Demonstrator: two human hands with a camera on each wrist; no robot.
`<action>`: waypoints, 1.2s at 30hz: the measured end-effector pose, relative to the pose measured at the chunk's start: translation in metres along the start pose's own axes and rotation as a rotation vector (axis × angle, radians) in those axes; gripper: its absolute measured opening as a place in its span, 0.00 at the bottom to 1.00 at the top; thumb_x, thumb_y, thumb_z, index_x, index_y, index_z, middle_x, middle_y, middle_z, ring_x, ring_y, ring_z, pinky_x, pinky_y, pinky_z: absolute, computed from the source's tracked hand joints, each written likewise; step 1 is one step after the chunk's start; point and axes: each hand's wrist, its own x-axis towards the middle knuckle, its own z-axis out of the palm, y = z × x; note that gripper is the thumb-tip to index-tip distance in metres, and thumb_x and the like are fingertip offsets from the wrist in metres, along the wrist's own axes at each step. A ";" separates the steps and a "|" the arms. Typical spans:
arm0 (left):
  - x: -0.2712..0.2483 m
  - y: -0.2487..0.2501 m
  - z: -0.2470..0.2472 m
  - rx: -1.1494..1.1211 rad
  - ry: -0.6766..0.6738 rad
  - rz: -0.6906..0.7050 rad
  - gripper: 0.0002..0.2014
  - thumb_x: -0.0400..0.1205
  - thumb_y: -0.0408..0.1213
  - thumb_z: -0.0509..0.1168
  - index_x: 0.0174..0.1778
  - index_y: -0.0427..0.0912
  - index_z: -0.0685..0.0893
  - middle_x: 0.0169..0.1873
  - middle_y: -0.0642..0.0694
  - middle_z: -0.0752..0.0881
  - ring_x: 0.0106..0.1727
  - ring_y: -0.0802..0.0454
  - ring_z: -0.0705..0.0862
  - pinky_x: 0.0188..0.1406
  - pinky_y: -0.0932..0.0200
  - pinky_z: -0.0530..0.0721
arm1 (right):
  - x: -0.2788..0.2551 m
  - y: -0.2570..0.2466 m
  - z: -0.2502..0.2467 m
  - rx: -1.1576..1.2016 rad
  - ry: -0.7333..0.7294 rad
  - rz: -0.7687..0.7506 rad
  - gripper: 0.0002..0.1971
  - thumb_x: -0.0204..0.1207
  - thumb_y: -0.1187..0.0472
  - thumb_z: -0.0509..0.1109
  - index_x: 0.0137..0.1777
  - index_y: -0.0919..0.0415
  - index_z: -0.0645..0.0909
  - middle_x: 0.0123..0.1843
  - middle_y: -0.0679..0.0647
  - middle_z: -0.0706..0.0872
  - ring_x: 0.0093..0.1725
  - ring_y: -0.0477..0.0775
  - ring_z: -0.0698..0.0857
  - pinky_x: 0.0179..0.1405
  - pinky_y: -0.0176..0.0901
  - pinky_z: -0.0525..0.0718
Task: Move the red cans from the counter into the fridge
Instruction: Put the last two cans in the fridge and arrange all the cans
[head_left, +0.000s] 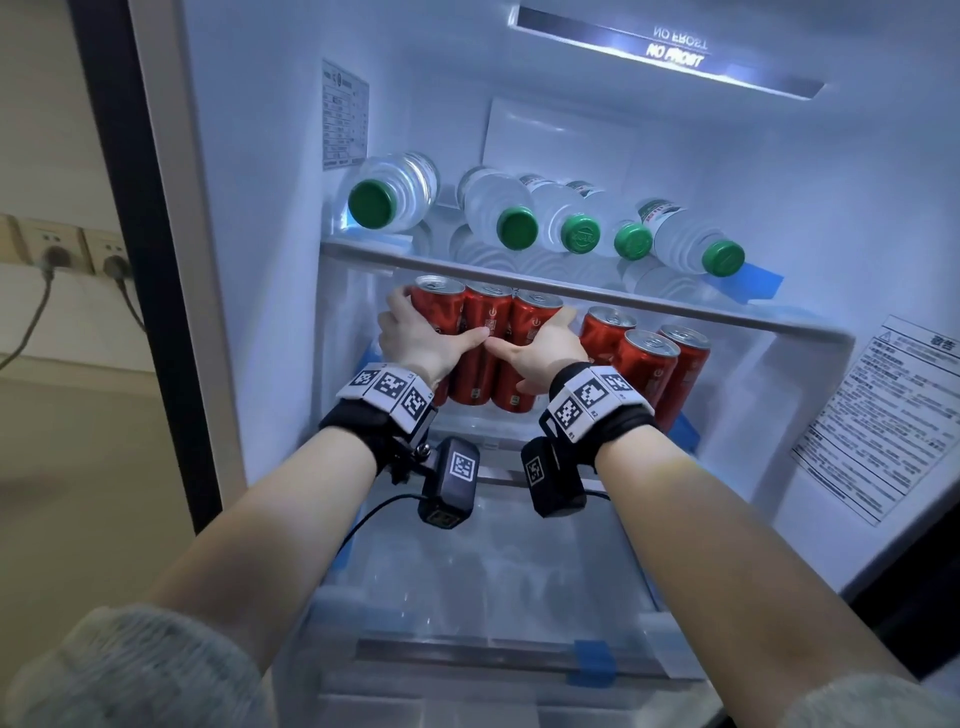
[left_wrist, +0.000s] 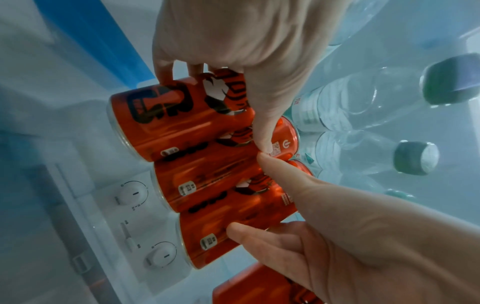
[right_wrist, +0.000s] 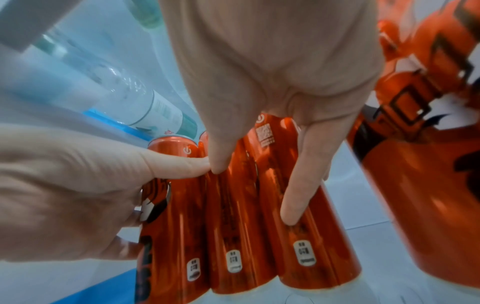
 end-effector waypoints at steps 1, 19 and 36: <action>0.003 0.000 0.001 0.010 0.000 -0.007 0.50 0.59 0.54 0.82 0.72 0.48 0.62 0.69 0.40 0.70 0.71 0.41 0.75 0.71 0.43 0.76 | 0.003 -0.001 0.002 0.007 0.002 -0.003 0.49 0.70 0.41 0.75 0.76 0.65 0.48 0.40 0.56 0.81 0.47 0.62 0.90 0.51 0.58 0.90; 0.034 0.010 0.003 0.159 -0.045 -0.062 0.58 0.63 0.57 0.80 0.81 0.42 0.53 0.78 0.37 0.64 0.79 0.39 0.66 0.75 0.43 0.67 | 0.044 -0.015 0.026 0.206 0.072 0.043 0.47 0.67 0.46 0.79 0.74 0.65 0.53 0.61 0.65 0.84 0.51 0.67 0.89 0.52 0.61 0.89; 0.060 0.014 0.019 0.317 -0.133 -0.065 0.51 0.75 0.59 0.69 0.83 0.38 0.49 0.81 0.37 0.58 0.80 0.35 0.62 0.77 0.39 0.62 | 0.055 -0.012 0.018 0.165 0.094 0.051 0.13 0.81 0.62 0.67 0.60 0.62 0.68 0.66 0.67 0.82 0.66 0.67 0.82 0.62 0.51 0.79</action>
